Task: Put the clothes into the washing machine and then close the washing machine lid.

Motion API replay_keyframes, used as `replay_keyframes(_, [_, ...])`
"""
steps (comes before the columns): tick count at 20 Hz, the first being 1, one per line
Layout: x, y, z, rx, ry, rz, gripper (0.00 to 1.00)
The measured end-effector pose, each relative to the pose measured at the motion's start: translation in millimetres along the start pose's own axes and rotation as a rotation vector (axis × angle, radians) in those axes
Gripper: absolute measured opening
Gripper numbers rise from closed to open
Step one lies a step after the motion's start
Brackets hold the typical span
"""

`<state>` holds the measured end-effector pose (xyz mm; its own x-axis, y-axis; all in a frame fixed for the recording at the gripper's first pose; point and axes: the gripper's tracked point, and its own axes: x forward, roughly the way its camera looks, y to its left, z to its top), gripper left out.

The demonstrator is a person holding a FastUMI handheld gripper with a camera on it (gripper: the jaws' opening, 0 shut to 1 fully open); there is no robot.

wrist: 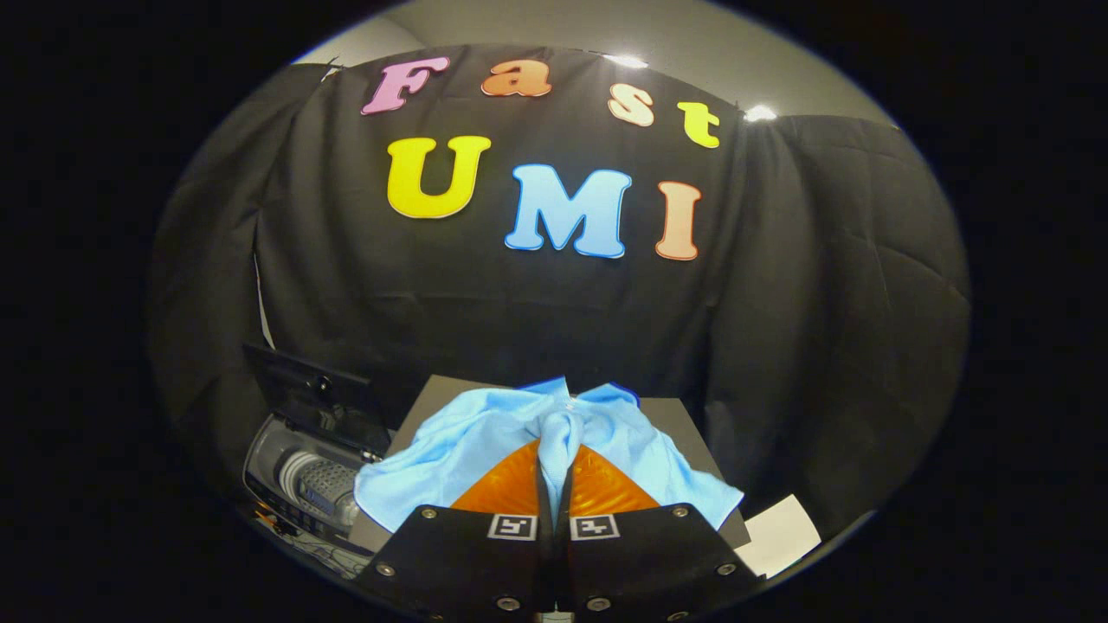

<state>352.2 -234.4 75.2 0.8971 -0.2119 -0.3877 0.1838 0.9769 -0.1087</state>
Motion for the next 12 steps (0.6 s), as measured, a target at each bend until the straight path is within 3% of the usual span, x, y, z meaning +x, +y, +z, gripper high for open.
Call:
replay_keyframes(7, [-44, 42, 58, 0.032, -0.092, 0.032, 0.00])
replay_keyframes(12, [-54, 77, 76, 0.017, -0.132, 0.020, 0.00])
